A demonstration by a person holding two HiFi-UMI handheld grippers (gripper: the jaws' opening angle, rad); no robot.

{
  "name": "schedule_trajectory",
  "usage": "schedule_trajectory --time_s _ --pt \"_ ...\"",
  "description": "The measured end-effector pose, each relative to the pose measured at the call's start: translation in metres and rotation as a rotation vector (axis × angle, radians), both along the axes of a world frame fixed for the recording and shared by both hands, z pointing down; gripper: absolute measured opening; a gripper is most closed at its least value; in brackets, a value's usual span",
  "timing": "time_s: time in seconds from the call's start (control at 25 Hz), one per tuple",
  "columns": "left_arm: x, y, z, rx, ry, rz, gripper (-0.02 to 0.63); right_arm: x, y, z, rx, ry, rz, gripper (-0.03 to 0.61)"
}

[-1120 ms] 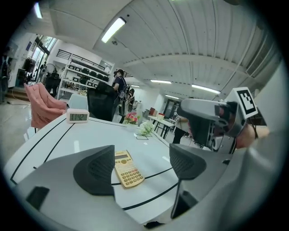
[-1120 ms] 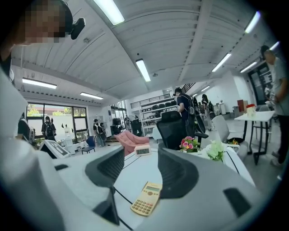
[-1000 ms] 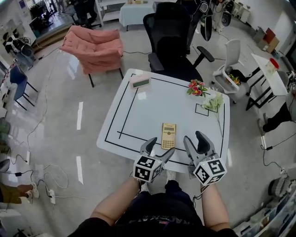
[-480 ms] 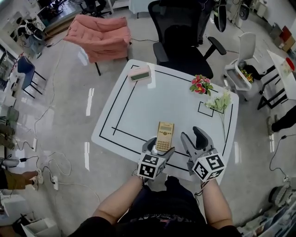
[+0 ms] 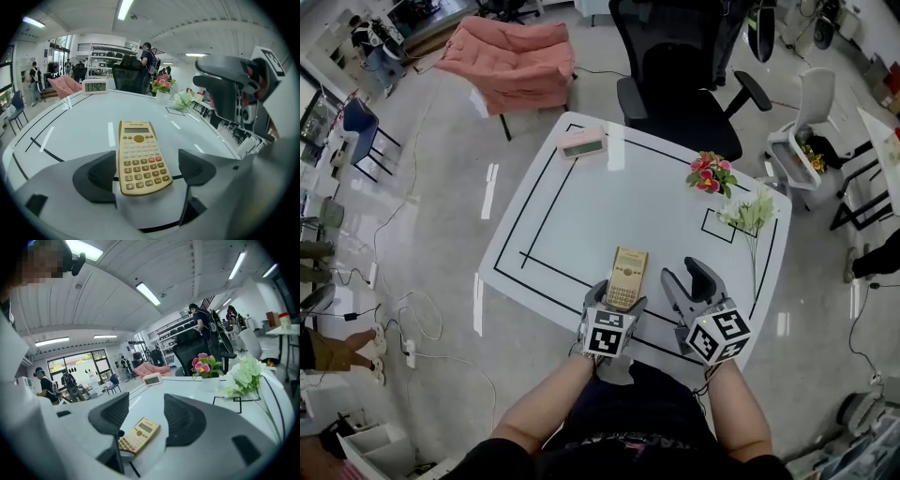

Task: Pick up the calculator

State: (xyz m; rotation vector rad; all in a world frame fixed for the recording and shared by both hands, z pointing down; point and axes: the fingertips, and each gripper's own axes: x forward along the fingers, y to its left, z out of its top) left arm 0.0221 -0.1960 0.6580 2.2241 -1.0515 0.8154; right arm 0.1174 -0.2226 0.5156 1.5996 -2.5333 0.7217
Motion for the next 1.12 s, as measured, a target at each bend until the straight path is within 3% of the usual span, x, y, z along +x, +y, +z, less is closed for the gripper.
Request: schedule_trajectory --time_s 0.6,0.92,1.12 --pt "-0.003 -0.003 0.018 0.041 -0.122 -0.041 0.402 0.000 -0.007 0.021 -0.053 -0.022 -0.045 0.218" --pt "-0.008 -0.005 0.018 0.038 -0.100 -0.053 0.379 0.001 -0.007 0.041 -0.116 -0.063 -0.041 0.218" --pt "-0.009 -0.008 0.012 0.002 -0.007 -0.072 0.377 -0.006 -0.006 0.056 -0.172 -0.109 -0.055 0.218"
